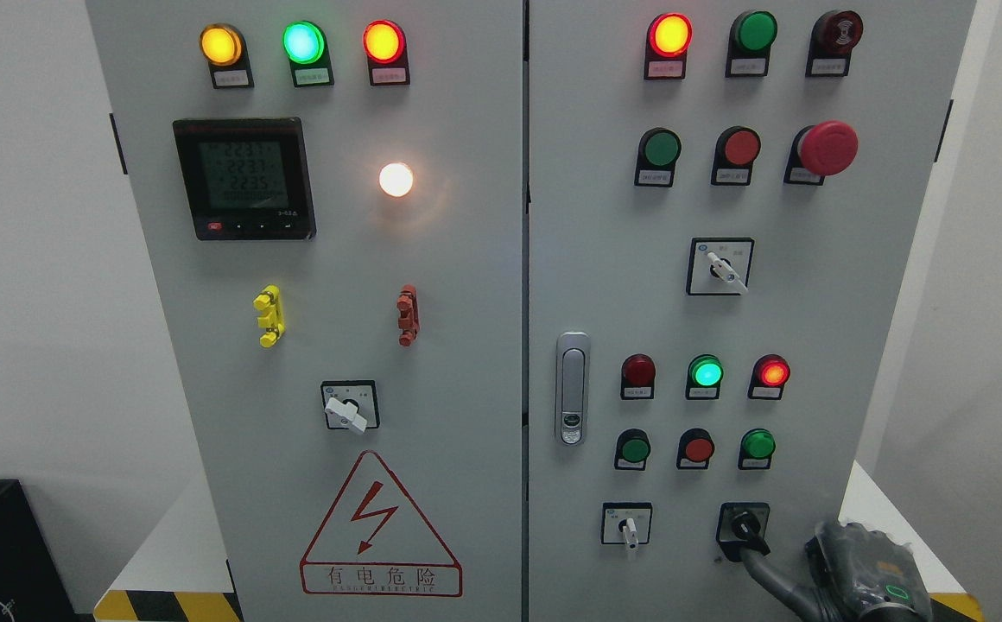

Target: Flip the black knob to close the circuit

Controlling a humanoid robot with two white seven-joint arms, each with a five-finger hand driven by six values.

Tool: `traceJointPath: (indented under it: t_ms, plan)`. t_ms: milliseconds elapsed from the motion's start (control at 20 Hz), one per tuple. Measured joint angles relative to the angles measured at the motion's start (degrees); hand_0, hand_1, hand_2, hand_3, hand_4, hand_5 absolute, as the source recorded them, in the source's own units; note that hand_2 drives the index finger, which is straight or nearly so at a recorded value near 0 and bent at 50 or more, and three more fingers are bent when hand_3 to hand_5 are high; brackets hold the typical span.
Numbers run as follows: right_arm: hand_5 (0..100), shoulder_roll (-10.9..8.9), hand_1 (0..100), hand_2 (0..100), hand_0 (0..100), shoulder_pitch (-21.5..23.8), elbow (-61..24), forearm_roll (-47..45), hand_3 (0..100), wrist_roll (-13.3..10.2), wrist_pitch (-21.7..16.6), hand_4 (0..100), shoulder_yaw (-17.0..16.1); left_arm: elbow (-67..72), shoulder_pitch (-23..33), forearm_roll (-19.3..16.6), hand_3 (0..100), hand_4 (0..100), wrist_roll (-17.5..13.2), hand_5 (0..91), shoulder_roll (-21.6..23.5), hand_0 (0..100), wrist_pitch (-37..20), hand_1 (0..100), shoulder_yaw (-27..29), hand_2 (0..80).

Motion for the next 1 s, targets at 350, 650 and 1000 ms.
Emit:
traceJointPath:
  t_ms: [350,650,1000]
  plan:
    - [87,-0.24,0,89,0,-0.11,0.00,-0.31,100,0.16,0.00,89,-0.52,0.00,0.00,0.00,0,0,0.00,0.0,0.00,12,-0.01,56,0.00,0.0]
    - [87,-0.34,0,89,0,-0.19,-0.10,-1.33,100,0.22,0.00,89,-0.79,0.00,0.00,0.00,0,0,0.00,0.0,0.00,12,-0.01,56,0.00,0.0]
    - [87,-0.40,0,89,0,-0.38,-0.15,-1.79,100,0.28,0.14,89,-0.94,0.00,0.00,0.00,0,0,0.00,0.0,0.00,12,-0.01,56,0.00,0.0]
